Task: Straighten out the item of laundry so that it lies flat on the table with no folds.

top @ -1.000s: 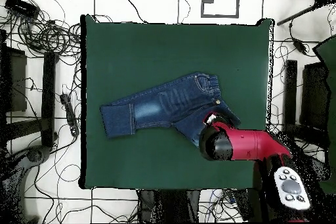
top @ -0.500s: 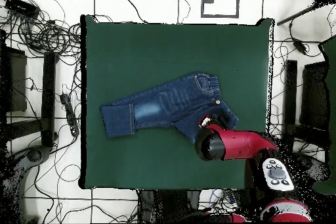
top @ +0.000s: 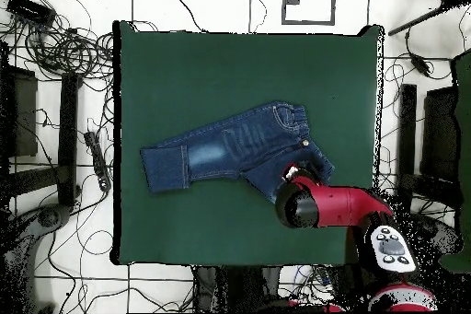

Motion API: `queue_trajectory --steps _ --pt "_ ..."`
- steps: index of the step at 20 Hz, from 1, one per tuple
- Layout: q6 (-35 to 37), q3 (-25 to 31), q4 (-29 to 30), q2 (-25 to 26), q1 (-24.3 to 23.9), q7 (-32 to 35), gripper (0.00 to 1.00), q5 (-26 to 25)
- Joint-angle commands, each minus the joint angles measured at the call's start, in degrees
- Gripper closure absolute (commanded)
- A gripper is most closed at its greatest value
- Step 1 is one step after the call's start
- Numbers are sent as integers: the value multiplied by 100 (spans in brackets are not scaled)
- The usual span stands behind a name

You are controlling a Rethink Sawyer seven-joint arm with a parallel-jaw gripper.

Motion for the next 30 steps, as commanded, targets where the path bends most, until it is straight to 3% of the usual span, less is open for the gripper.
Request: queue_trajectory --steps 1,8,13,19,24,30 --pt "209 635 468 -433 -209 -145 100 -23" --pt "1519 1696 1728 -2479 -1298 -1530 100 379" --pt "2223 2321 2174 -3374 -1964 -2305 100 722" --pt "2253 2746 2357 -3529 -2330 -2340 100 424" --pt "2192 2919 2359 -3409 -2326 -2149 100 108" --pt "2180 4446 2448 -3487 -3044 -3900 100 -118"
